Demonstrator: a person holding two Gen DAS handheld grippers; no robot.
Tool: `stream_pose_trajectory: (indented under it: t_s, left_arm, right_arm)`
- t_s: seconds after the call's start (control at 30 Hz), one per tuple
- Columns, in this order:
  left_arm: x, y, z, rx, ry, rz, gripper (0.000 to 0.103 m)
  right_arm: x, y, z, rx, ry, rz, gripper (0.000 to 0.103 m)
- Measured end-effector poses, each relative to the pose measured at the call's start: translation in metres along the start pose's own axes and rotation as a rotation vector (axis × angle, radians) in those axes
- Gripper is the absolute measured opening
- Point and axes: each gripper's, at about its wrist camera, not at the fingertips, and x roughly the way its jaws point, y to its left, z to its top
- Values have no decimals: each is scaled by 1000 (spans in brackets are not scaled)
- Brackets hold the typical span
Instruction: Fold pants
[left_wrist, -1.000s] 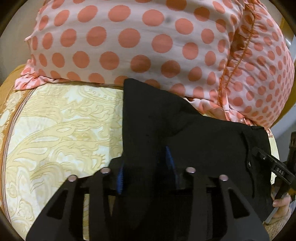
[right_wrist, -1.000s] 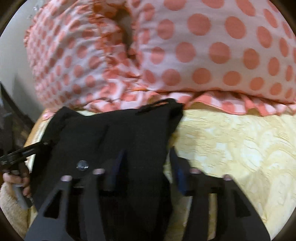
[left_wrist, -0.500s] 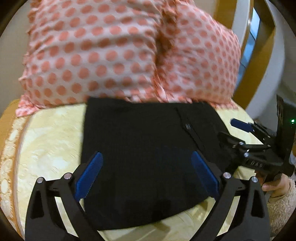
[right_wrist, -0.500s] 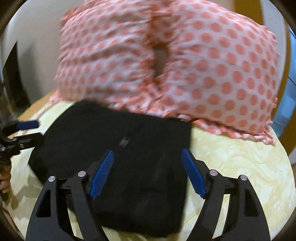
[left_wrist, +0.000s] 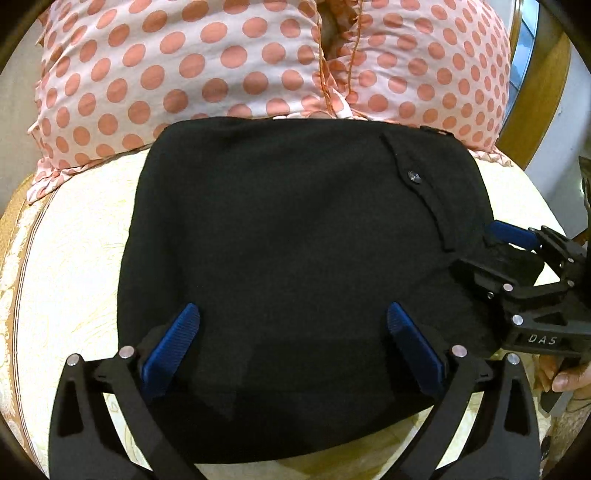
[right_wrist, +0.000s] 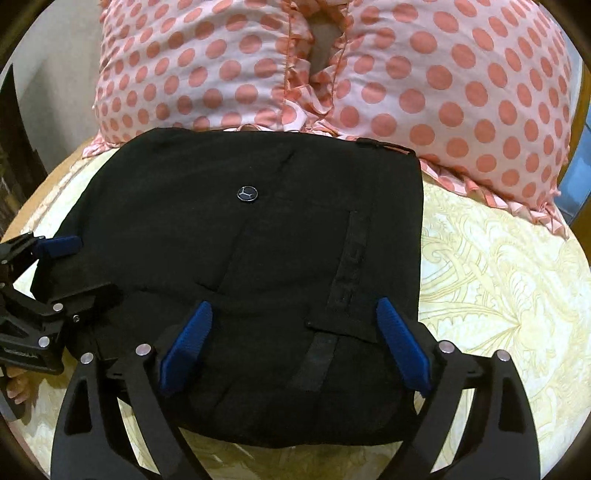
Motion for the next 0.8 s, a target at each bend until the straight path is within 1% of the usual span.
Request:
stream_pose_trajectory:
  t_s: [0.1, 0.17, 0.2, 0.27, 0.33, 0.4, 0.6, 0.67, 0.8]
  left_arm:
    - [-20, 3, -6, -7, -30, 37, 101]
    - [-39, 6, -17, -10, -70, 74, 101]
    - [-47, 8, -23, -11, -83, 97, 101]
    - [-61, 11, -38, -11, -99, 151, 101]
    - [-70, 16, -55, -24, -90, 201, 101]
    - [-77, 22, -70, -44, -81, 222, 101]
    - [-96, 26, -120, -116, -64, 218, 101]
    - [-99, 22, -130, -124, -65, 204, 101]
    - [-101, 12, -139, -120, -75, 198, 101]
  right_arm:
    - [-25, -5, -9, 71, -67, 25, 93]
    - [-39, -10, -17, 109, -85, 14, 98]
    - [-47, -12, -22, 127, -94, 14, 98]
    - [-58, -16, -35, 148, -93, 6, 99]
    - [-66, -15, -49, 159, -85, -8, 100]
    - [-73, -11, -66, 166, -73, -21, 102]
    - [-80, 10, -100, 150, -40, -35, 102]
    - [-80, 20, -108, 143, -40, -45, 102]
    - [-81, 33, -119, 131, -42, -56, 102]
